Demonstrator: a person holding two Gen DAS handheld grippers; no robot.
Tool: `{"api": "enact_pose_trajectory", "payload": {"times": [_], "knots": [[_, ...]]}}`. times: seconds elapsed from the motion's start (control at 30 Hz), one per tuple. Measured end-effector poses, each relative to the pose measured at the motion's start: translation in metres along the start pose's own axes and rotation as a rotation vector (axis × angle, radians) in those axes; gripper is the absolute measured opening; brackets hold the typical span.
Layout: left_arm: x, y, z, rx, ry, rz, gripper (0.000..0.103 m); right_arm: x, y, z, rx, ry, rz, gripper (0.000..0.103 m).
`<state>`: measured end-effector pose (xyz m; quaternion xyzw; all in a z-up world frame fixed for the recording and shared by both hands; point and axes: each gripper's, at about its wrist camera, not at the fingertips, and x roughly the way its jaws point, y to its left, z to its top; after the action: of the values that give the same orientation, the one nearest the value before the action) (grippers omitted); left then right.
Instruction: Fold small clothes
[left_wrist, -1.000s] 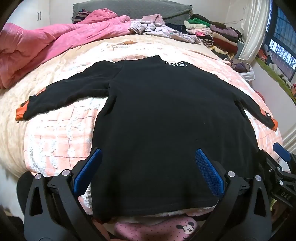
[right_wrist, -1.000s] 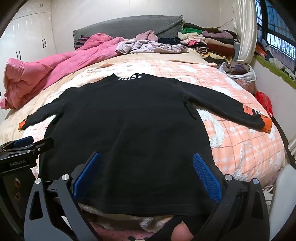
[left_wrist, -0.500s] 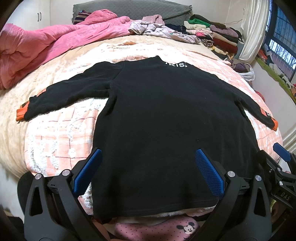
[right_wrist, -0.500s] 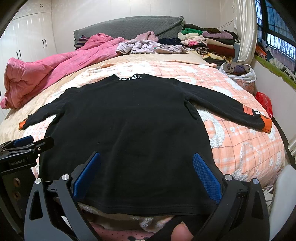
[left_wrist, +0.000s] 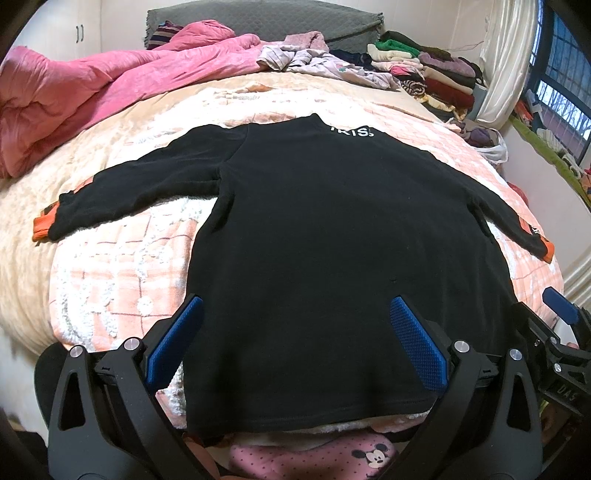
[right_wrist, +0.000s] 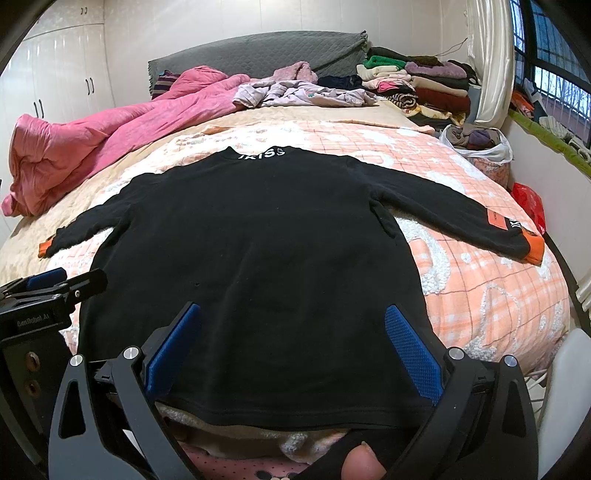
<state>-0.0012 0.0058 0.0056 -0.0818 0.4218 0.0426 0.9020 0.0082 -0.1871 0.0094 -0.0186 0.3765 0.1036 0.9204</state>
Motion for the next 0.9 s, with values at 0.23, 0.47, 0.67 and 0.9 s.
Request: {"api": "enact_pose_trajectory", "payload": {"times": [0.23,0.47,0.67,0.9], "knots": [[-0.0010,-0.0009,-0.0003,-0.001,-0.008,-0.001,0.095,0.0006,0.0005,0.0001,0.001,0.000,0.001,0.099],[-0.0007,-0.0017,-0.0008,0.000,-0.009,0.000,0.095,0.0006,-0.0002,0.0003,0.003,-0.007,0.004,0.099],[0.0003,-0.0018,-0.0002,-0.001,-0.007,0.000,0.095,0.0021,-0.0012,-0.0001,0.004,-0.003,0.006,0.099],[0.0024,-0.0036,0.0043,-0.003,-0.010,-0.001,0.095,0.0044,-0.0021,0.0023,0.005,-0.002,0.007,0.099]]}}
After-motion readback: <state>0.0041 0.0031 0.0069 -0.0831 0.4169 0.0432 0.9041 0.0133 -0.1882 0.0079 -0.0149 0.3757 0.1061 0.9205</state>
